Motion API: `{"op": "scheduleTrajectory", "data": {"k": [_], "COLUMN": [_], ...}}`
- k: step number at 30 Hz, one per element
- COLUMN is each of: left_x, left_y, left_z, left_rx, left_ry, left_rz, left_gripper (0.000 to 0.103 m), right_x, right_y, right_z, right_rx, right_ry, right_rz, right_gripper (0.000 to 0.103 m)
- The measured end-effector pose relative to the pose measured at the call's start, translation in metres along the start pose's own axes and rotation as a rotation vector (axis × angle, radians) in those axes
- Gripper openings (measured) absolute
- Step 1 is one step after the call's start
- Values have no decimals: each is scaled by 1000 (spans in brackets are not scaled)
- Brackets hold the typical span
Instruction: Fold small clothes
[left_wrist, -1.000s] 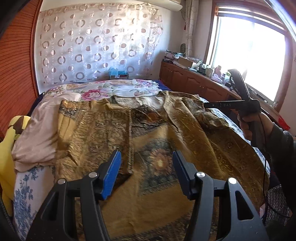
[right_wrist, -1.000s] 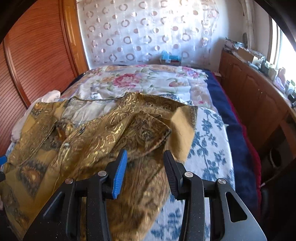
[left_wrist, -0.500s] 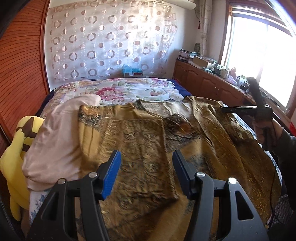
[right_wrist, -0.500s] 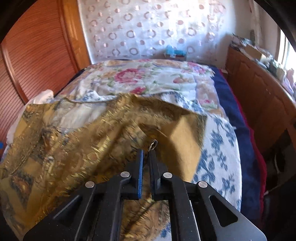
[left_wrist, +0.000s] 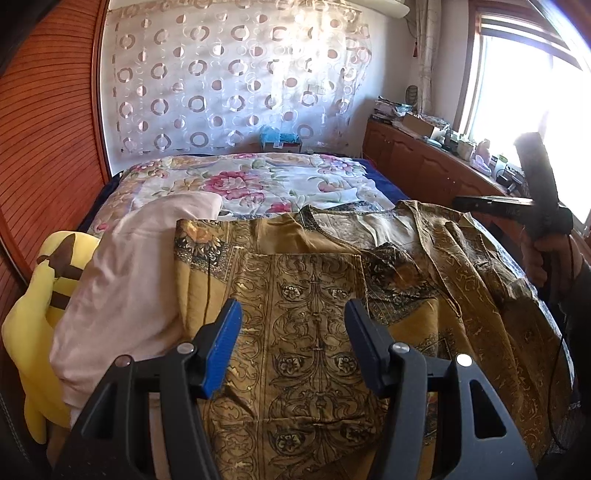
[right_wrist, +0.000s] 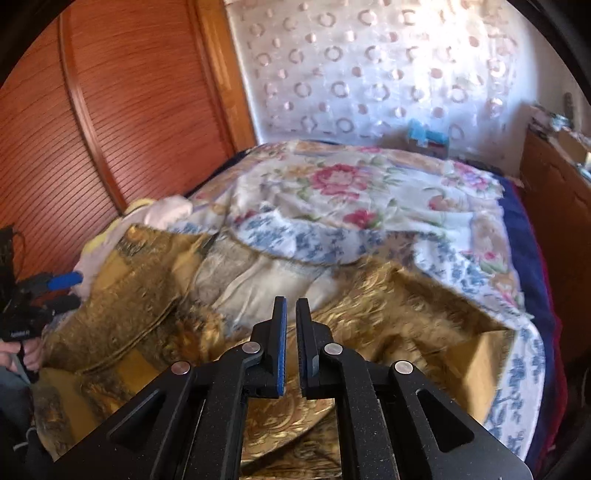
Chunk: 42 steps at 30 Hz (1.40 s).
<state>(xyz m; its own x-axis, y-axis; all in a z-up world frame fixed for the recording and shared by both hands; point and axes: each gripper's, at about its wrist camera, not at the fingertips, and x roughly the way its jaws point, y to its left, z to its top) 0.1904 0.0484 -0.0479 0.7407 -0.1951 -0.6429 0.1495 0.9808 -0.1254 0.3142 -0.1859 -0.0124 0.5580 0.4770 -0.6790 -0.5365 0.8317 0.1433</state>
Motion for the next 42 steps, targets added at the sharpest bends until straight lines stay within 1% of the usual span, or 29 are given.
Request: {"op": "scheduleTrajectory", "data": {"k": [1,2,4,7,10,13,16,21,27,33,36,39,42], "left_x": [1,2,4,9,15,24,34,44,45,45,45,45,46], "left_y": [0,0,-1,-3,-5,-9,-13,-17,-19,-21,-22,-23,-22], "left_z": [0,-1,-2,-5,-8,-13,-18,-25,-25,-25,-25,-25,-25], "left_rx": [3,5,13,28,44,67,88,113,125,130,132,134,133], "left_ry": [1,4,9,24,41,81,124,179,182,184,185,185,185], "left_rz": [-1,-2,-4,-6,-8,-1,4,14,20,18,15,14,14], "left_gripper": [58,58,58,58,58,58,58,58,58,61,62,63,64], "right_x": [-3,-8,-14,-22,-31,-37,-36,-28,-19,-34,-41,-37,-25], "right_y": [-4,-11,-23,-44,-60,-73,-80,-75,-69,-63,-57,-54,-55], "right_z": [-1,-3,-8,-21,-36,-53,-64,-66,-65,-61,-61,-62,-65], "right_rx": [4,11,32,64,98,137,163,166,145,129,121,111,117], "right_ry": [-3,-9,-11,21,50,84,108,115,135,84,72,91,128], "right_rz": [-42,-77,-104,-178,-214,-233,-224,-185,-192,-210,-193,-175,-172], "right_gripper": [32,42,43,43,43,43,43,43,43,43,42,42,42]}}
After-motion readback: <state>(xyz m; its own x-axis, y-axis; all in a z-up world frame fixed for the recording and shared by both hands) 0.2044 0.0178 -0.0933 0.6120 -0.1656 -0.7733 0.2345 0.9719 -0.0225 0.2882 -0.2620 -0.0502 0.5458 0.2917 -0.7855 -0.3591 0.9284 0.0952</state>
